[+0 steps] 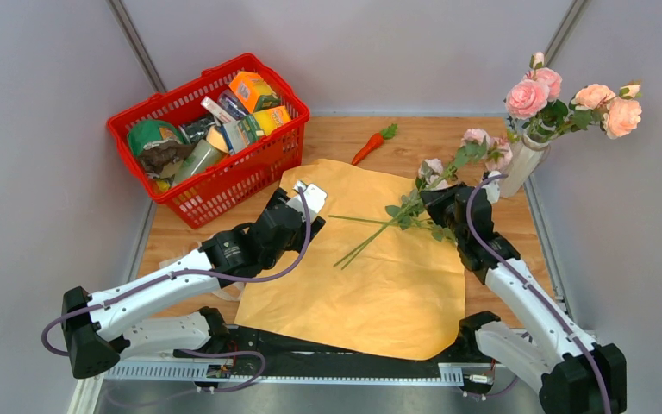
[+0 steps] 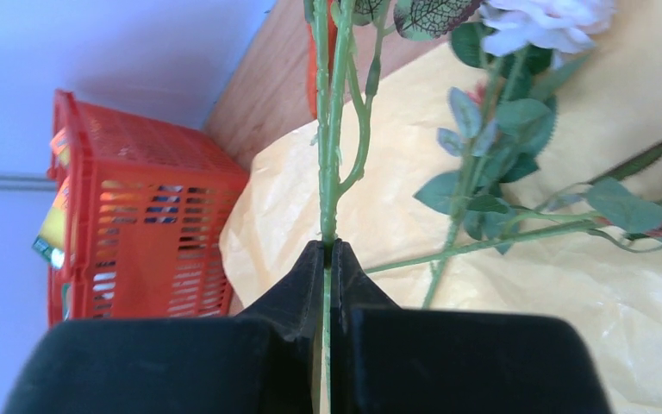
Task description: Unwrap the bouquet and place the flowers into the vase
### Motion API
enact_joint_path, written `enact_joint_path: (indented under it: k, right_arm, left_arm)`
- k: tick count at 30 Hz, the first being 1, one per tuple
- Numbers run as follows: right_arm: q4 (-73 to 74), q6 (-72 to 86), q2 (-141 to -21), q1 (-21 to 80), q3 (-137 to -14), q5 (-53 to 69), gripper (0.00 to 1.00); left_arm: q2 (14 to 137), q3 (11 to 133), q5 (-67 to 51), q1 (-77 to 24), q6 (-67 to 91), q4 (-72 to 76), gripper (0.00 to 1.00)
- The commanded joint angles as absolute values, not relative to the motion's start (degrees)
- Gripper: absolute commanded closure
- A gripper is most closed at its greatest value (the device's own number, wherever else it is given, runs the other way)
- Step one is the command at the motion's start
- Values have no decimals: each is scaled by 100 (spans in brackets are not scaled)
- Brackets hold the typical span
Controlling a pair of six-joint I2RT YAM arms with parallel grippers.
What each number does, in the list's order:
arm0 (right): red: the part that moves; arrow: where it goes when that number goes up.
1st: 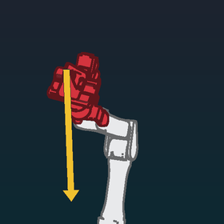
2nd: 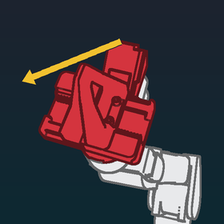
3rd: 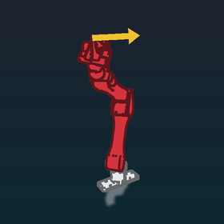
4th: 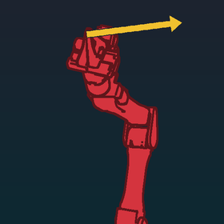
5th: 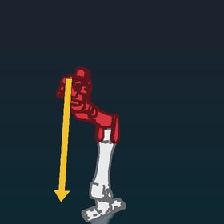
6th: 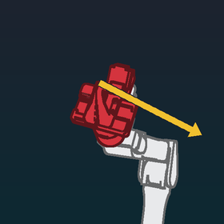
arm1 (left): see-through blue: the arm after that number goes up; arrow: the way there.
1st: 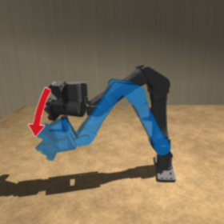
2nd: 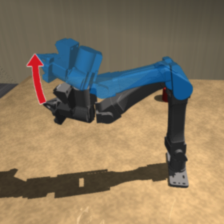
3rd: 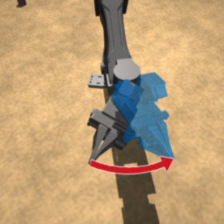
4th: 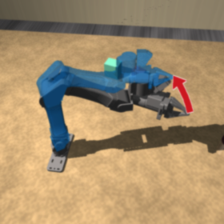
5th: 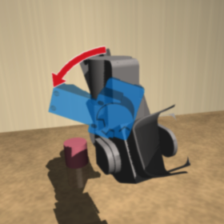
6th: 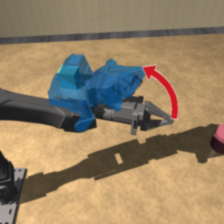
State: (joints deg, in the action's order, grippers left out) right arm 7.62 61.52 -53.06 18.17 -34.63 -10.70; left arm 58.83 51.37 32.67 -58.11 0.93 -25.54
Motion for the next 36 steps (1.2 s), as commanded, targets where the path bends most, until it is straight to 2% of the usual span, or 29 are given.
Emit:
enact_joint_path:
  k: [1, 9, 20, 25, 27, 29, 36]
  right_arm:
    - [659, 5424, -4993, 2126, -4060, -1196, 100]
    - [53, 4370, -4966, 2689, -4596, -949, 100]
    - [-1739, 1620, -4878, 3094, -5264, -536, 100]
    - [-1889, 30, -4790, 3094, -5703, -1535, 100]
    - [-1890, -1077, -4799, 3076, -5905, -1923, 100]
    - [-1854, -1886, -4720, 3041, -5994, -1934, 100]
    - [-2135, -2970, -4605, 2453, -6240, -2320, 100]
  left_arm:
    - [5810, 5326, 3331, -5827, 9, -2470, 23]
    - [5801, 5317, 3340, -5827, 9, -2461, 23]
    - [5818, 5300, 3340, -5827, 9, -2452, 23]
    - [5845, 5291, 3331, -5827, 9, -2452, 23]
    - [5854, 5300, 3322, -5827, 9, -2443, 23]
    - [5845, 5291, 3331, -5827, 9, -2452, 23]
    - [5862, 5300, 3340, -5827, 0, -2461, 23]
